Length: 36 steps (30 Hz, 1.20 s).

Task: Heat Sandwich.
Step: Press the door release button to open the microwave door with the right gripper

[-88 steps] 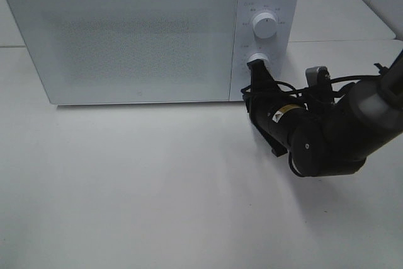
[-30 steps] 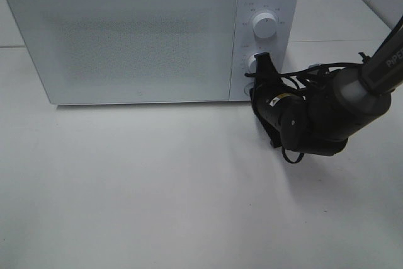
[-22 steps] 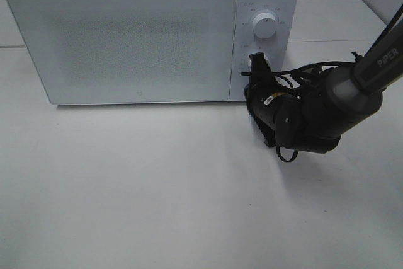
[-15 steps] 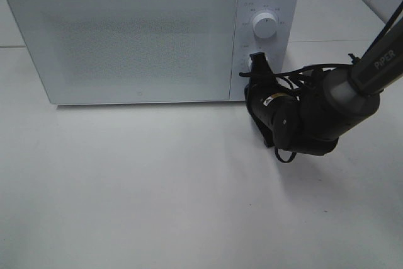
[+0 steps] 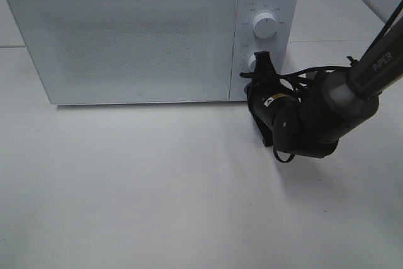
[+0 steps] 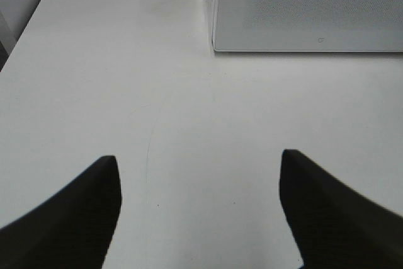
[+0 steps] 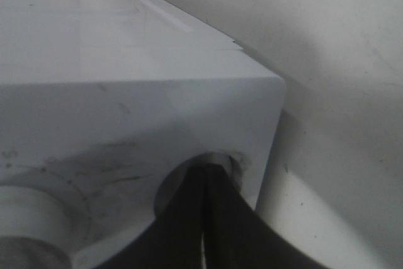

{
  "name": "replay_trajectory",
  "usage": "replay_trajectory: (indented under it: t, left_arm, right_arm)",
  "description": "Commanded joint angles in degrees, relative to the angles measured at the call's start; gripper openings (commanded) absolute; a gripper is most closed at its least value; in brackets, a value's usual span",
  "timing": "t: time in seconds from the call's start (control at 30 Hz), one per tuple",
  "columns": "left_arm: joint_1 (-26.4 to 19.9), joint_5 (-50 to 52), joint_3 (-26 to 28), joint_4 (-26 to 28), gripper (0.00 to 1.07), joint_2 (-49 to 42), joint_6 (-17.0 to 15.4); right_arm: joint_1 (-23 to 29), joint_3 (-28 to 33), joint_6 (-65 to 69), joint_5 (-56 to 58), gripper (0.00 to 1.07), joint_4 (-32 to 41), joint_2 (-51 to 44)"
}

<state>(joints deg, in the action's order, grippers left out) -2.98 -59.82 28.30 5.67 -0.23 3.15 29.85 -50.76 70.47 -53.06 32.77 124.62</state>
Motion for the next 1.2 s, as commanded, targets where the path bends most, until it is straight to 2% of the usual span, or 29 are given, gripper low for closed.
replay_trajectory:
  t: [0.03, 0.43, 0.83, 1.2]
  left_arm:
    - [0.11, 0.46, -0.17, 0.17, 0.66, -0.92, -0.17]
    - [0.11, 0.46, -0.17, 0.17, 0.66, -0.92, -0.17]
    - [0.11, 0.46, -0.17, 0.17, 0.66, -0.92, -0.17]
    - [0.11, 0.46, -0.17, 0.17, 0.66, -0.92, -0.17]
  right_arm:
    - [-1.89, -1.83, 0.92, -9.85, 0.00, 0.63, -0.57]
    - [-2.52, -1.89, 3.32, -9.85, 0.00, -0.97, -0.57]
    - [-5.21, -5.10, 3.55, -11.23, 0.00, -3.72, 0.92]
    - [-5.21, -5.33, 3.78, -10.71, 0.00, -3.95, 1.60]
